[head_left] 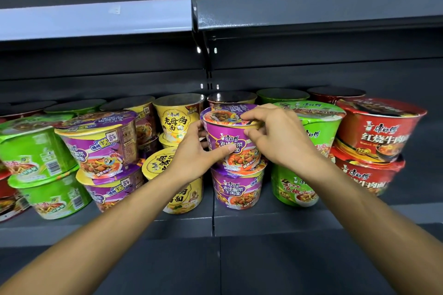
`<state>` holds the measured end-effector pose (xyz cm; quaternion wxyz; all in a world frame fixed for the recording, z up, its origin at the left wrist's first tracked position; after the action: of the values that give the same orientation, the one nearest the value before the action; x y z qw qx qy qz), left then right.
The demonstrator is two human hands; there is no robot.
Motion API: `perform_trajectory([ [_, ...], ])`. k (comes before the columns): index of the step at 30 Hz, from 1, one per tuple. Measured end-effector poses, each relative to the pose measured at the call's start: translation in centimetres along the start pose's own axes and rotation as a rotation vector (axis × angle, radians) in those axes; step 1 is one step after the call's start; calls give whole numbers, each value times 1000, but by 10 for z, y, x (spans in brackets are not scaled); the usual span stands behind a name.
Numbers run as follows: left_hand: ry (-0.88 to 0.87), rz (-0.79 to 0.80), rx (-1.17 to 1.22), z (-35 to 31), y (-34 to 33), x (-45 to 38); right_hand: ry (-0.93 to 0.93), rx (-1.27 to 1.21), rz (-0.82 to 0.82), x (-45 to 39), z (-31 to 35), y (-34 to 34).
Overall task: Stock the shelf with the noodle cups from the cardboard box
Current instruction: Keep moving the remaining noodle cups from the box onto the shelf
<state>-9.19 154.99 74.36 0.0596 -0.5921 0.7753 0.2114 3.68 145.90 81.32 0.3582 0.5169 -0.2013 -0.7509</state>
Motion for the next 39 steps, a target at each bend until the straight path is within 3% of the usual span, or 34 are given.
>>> perform_trajectory([
  [19, -50, -100, -27, -6, 8, 11, 27, -149, -7, -1, -10, -7],
  [39, -44, -26, 16, -6, 4, 11, 72, -192, -80, -3, -7, -4],
])
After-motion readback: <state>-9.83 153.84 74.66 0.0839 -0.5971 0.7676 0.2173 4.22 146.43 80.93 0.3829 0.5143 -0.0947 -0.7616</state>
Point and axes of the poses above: each hand's wrist, its own x-axis away from the middle knuckle, its own y-axis out of the back of the hand, z = x × y, the point moved 9 cm from there along -x, towards the middle knuckle, and after that the axes turned 7 degrees about -z, right-handed, at the moved point
